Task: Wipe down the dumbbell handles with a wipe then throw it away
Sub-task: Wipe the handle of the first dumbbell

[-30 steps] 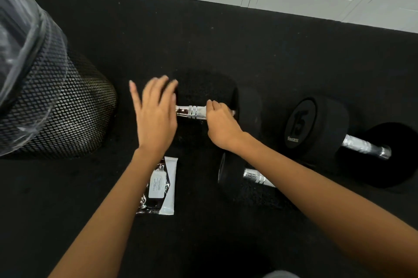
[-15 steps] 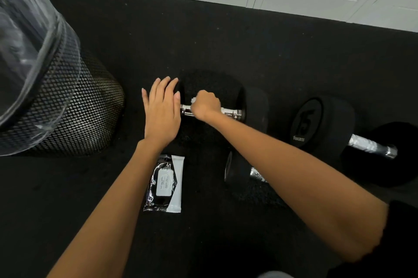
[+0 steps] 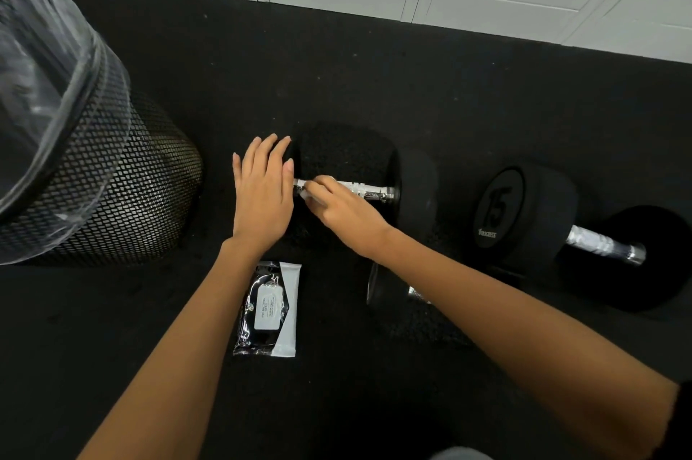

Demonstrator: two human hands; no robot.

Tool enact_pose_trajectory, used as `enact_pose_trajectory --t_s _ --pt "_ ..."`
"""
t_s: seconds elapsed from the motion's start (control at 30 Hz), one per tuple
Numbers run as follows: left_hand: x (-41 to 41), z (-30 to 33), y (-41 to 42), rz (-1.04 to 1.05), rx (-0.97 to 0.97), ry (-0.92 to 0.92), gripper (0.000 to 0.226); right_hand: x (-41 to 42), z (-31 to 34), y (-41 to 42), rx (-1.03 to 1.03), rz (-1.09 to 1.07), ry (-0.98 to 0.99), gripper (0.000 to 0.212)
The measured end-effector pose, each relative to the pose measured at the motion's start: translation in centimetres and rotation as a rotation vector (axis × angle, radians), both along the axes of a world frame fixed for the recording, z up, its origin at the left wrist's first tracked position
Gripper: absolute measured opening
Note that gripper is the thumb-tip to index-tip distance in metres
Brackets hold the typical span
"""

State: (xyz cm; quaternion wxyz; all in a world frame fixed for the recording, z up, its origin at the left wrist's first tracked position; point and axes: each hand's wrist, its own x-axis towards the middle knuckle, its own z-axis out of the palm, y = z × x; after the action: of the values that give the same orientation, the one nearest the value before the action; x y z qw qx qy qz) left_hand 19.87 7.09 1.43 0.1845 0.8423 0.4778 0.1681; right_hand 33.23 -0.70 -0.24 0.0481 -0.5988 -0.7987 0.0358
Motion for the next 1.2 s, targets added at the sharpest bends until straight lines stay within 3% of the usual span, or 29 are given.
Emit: enact_pose_trajectory --t_s 0.1,0.23,0.33,0.43,0.77,0.83,0.9,0.97,1.07,1.2 --pt "0.0 0.0 0.0 -0.003 0.004 0.001 0.042 0.3 1.3 -1.0 -0.053 0.007 -0.172 0.022" --pt "0.0 0.0 -0.1 0.003 0.008 0.003 0.042 0.4 3.7 -2.2 -0.104 -0.092 -0.21 0.018" --pt "0.0 -0.1 -0.1 0.001 0.013 0.006 0.043 1.1 4.9 -2.7 -0.239 -0.161 -0.241 0.024" --pt "0.0 -0.1 -0.1 0.003 0.018 0.001 0.042 1.8 5.0 -3.1 -0.238 -0.241 -0.322 0.033" --pt "0.2 -0.3 -0.2 0.033 0.045 0.062 0.043 -0.4 4.1 -3.0 -0.3 -0.188 -0.594 0.032" --pt "0.4 -0.4 -0.3 0.057 0.049 0.074 0.043 -0.8 3.4 -3.5 -0.379 -0.155 -0.474 0.03" --pt "0.6 -0.4 -0.4 0.078 0.052 0.08 0.042 -0.7 2.9 -4.5 -0.412 -0.176 -0.232 0.032" --pt "0.9 -0.4 -0.5 0.11 0.03 0.068 0.042 0.1 3.4 -5.5 -0.422 -0.277 0.139 0.033" --pt "1.6 0.0 -1.2 0.196 -0.044 0.054 0.044 1.5 5.0 -7.1 -0.438 -0.565 0.735 0.015" --pt "3.5 2.3 -5.0 0.127 -0.092 -0.086 0.047 3.8 7.3 -9.8 -0.557 -0.787 1.272 0.009"
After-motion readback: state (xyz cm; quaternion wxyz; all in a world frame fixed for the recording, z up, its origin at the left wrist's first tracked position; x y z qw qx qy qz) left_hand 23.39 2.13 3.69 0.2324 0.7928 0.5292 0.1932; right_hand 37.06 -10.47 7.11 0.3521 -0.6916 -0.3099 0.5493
